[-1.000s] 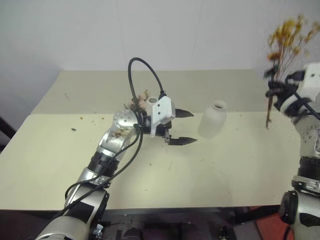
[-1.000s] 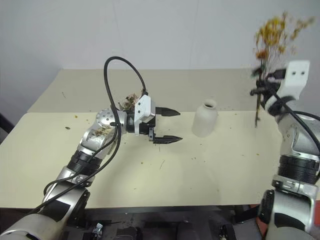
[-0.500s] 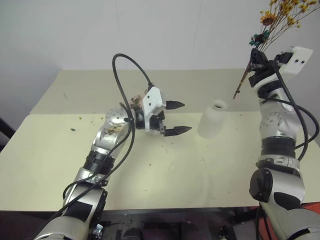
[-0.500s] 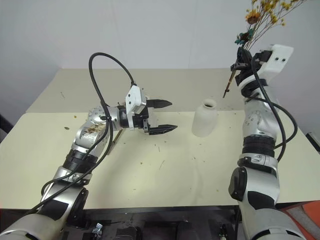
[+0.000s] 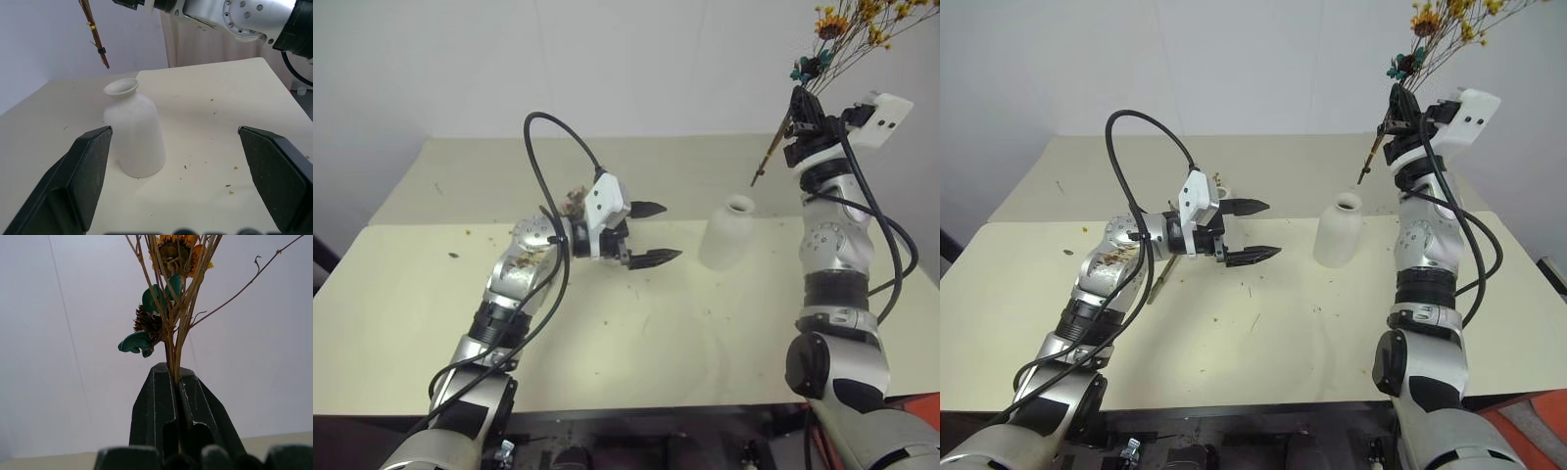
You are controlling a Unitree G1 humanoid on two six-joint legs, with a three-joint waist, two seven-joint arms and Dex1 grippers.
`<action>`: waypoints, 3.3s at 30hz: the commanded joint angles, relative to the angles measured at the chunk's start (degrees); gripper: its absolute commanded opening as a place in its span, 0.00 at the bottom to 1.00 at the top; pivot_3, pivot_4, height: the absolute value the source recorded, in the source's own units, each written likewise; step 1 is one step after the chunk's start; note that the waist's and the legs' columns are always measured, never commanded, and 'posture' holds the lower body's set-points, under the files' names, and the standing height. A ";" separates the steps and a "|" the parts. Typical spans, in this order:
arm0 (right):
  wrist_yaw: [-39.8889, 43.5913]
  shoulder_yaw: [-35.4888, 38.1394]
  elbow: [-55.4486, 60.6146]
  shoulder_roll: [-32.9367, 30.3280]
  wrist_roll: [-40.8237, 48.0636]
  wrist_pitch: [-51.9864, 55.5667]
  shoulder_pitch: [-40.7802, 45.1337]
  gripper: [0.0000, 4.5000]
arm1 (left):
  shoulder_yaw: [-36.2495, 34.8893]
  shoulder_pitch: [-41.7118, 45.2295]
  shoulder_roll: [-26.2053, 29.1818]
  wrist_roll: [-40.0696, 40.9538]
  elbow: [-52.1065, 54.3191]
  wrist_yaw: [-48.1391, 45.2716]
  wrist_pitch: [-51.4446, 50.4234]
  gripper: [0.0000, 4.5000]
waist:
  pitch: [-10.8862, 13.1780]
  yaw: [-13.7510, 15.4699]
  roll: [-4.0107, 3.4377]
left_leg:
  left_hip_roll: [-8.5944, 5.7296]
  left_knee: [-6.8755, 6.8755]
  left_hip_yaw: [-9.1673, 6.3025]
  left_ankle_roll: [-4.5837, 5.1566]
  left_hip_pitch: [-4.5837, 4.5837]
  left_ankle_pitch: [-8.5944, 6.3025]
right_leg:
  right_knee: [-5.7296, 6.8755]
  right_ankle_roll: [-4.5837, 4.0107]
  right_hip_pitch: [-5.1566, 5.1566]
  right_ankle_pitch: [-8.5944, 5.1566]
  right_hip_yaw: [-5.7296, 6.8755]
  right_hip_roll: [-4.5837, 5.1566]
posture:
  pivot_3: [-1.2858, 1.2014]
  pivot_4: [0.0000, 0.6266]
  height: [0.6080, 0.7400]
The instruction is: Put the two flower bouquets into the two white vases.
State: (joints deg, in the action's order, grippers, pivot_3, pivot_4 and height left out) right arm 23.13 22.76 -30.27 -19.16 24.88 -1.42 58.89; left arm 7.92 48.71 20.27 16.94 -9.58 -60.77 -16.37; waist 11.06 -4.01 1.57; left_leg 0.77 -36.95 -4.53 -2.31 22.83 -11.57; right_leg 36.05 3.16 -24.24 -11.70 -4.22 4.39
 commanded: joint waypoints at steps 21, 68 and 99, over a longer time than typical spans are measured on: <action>0.62 -5.46 9.24 2.01 -1.54 -2.29 -9.59 0.01 | -0.22 -0.04 -0.12 0.43 0.74 0.29 0.71 1.00 | 0.01 -0.06 -0.02 | 0.00 0.00 0.00 0.00 -0.01 0.00 | 0.01 0.00 0.00 0.00 0.00 -0.01 | 0.52 0.24 1.00; -0.81 -11.54 35.18 -14.44 -5.76 29.02 -26.35 1.00 | -0.19 -0.34 0.22 -1.45 -1.42 0.68 1.30 1.00 | 0.02 0.22 -0.03 | 0.00 -0.01 0.00 0.00 0.03 0.00 | -0.06 0.03 0.00 -0.02 0.00 -0.01 | 0.52 0.24 1.00; 8.56 -7.93 66.99 -30.75 23.73 58.08 -33.64 1.00 | -4.70 10.14 20.38 2.13 -2.39 28.15 -59.06 1.00 | 0.08 1.58 0.20 | 0.04 -0.06 -0.05 0.03 0.19 0.01 | -0.17 0.52 -0.05 -0.37 0.10 -0.04 | 0.52 0.24 1.00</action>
State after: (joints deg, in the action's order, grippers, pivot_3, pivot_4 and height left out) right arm 32.99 14.51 36.55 -50.26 47.63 55.91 23.35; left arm 4.59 56.21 41.34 20.23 -7.26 -33.70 -76.18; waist 11.14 -2.43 1.77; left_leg 0.79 -37.00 -4.58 -2.26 23.10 -11.58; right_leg 35.87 3.62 -24.35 -12.03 -4.11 4.38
